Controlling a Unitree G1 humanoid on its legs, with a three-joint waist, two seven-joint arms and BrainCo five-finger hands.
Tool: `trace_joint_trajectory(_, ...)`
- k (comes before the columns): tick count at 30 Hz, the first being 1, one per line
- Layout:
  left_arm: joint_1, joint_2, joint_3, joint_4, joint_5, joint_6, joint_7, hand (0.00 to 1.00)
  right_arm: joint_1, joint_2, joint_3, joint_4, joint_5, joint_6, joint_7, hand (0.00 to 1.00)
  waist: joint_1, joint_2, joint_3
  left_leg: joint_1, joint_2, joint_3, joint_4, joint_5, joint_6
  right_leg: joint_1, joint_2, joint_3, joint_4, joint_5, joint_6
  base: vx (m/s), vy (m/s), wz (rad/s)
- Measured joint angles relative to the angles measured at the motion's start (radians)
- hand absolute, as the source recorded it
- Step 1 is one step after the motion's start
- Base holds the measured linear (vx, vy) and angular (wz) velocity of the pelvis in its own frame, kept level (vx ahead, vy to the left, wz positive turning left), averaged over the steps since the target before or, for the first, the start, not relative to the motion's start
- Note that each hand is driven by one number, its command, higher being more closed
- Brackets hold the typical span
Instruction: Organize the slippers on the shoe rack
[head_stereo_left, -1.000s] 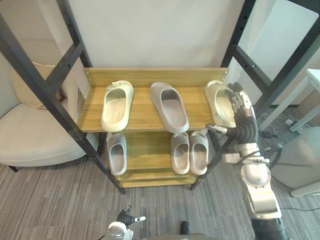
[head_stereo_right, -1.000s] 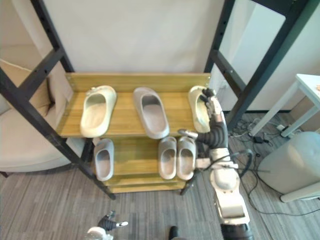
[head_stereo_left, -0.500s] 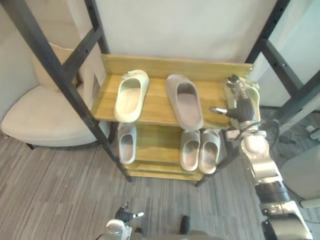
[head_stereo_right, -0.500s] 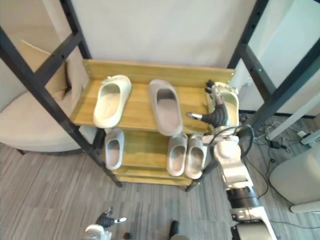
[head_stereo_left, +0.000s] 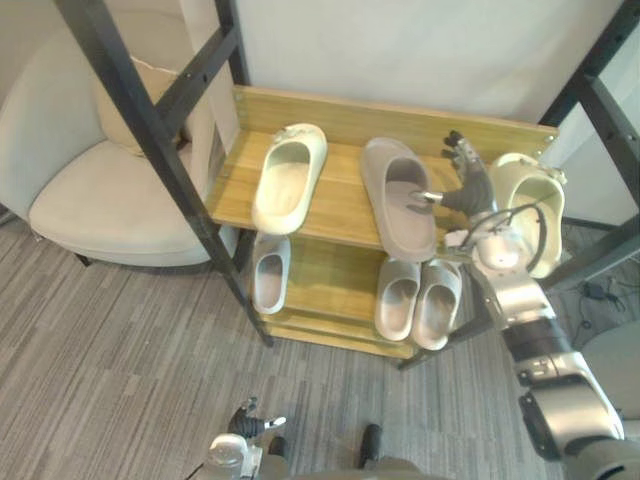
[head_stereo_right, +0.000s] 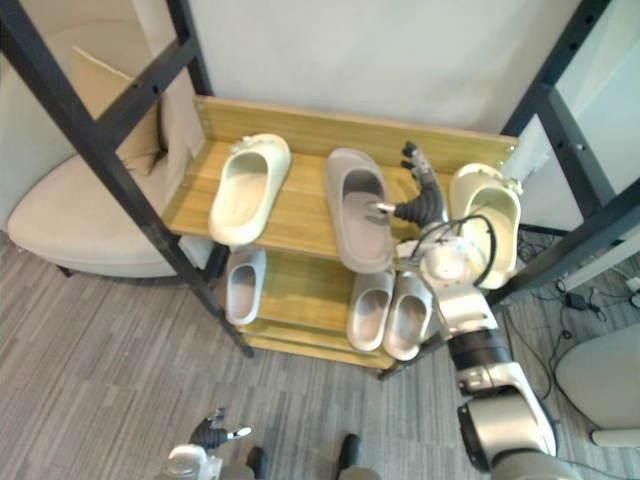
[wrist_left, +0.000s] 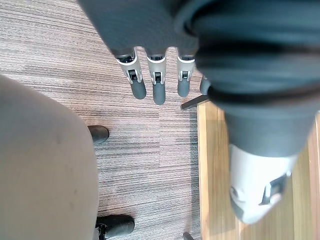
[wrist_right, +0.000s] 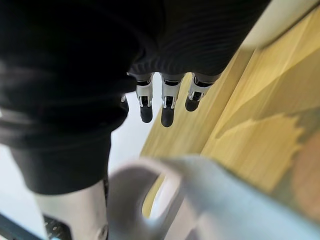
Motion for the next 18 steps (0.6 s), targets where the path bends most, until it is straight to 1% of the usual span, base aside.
trace_joint_trajectory(2, 0.000, 0.000, 0.000, -0.006, -0.001, 0.000, 0.000, 0.00, -0.015, -0.001, 0.001, 0.012, 0.000, 0.000, 0.000, 0.00, 0.002, 0.000, 0.005, -0.004, -0.002, -0.007, 0.000, 0.002, 0.001, -0.001, -0.002, -0.005, 0.000, 0.000, 0.000, -0.01, 0.008, 0.12)
trace_joint_trajectory(3, -0.001, 0.000, 0.000, -0.016, -0.001, 0.000, 0.000, 0.00, -0.035, -0.002, 0.003, 0.037, 0.001, 0.002, 0.000, 0.00, 0.010, -0.001, 0.013, -0.005, -0.002, -0.009, 0.000, 0.003, 0.001, -0.001, -0.002, -0.005, 0.000, 0.000, 0.000, -0.01, 0.006, 0.08)
trace_joint_trajectory(5, -0.001, 0.000, 0.001, -0.023, -0.005, -0.001, 0.000, 0.00, -0.059, -0.002, 0.007, 0.067, 0.000, 0.002, 0.000, 0.00, 0.016, -0.001, 0.020, -0.006, -0.002, -0.010, 0.000, 0.004, 0.000, -0.001, -0.002, -0.005, 0.000, 0.000, 0.000, -0.01, 0.002, 0.02)
trace_joint_trajectory(10, -0.001, 0.002, 0.000, -0.029, -0.019, -0.001, 0.000, 0.00, -0.111, -0.024, 0.047, 0.116, 0.001, 0.004, 0.001, 0.00, 0.017, 0.002, 0.029, -0.022, -0.002, -0.017, 0.001, 0.005, 0.000, -0.008, -0.003, -0.008, 0.002, 0.000, 0.000, -0.01, 0.001, 0.02)
trace_joint_trajectory(11, -0.001, 0.001, 0.000, -0.031, -0.021, -0.001, 0.000, 0.00, -0.134, -0.025, 0.049, 0.134, 0.001, 0.003, 0.001, 1.00, 0.018, 0.006, 0.032, -0.024, 0.001, -0.018, 0.000, 0.008, -0.001, -0.023, -0.002, -0.007, 0.018, 0.000, 0.000, 0.00, 0.008, 0.05)
trace_joint_trajectory(12, -0.002, 0.001, 0.000, -0.031, -0.026, -0.001, 0.000, 0.00, -0.151, -0.028, 0.053, 0.152, 0.001, 0.003, 0.002, 1.00, 0.016, 0.009, 0.039, -0.025, 0.002, -0.022, 0.000, 0.010, -0.001, -0.026, -0.003, -0.007, 0.026, 0.000, 0.000, 0.01, 0.015, 0.05)
trace_joint_trajectory(16, -0.002, 0.004, 0.000, -0.031, -0.038, -0.002, 0.000, 0.00, -0.183, -0.042, 0.083, 0.189, 0.001, 0.001, 0.006, 1.00, 0.018, 0.006, 0.042, -0.030, 0.000, -0.023, -0.001, 0.012, 0.001, -0.025, -0.006, -0.007, 0.030, 0.000, -0.001, -0.02, 0.007, 0.02)
trace_joint_trajectory(18, -0.005, 0.005, 0.000, -0.034, -0.044, -0.011, 0.000, 0.00, -0.232, -0.051, 0.090, 0.233, 0.001, 0.003, 0.007, 1.00, 0.019, 0.006, 0.054, -0.033, -0.003, -0.029, -0.004, 0.017, 0.000, -0.027, -0.008, -0.007, 0.030, -0.009, -0.007, -0.06, -0.003, 0.07)
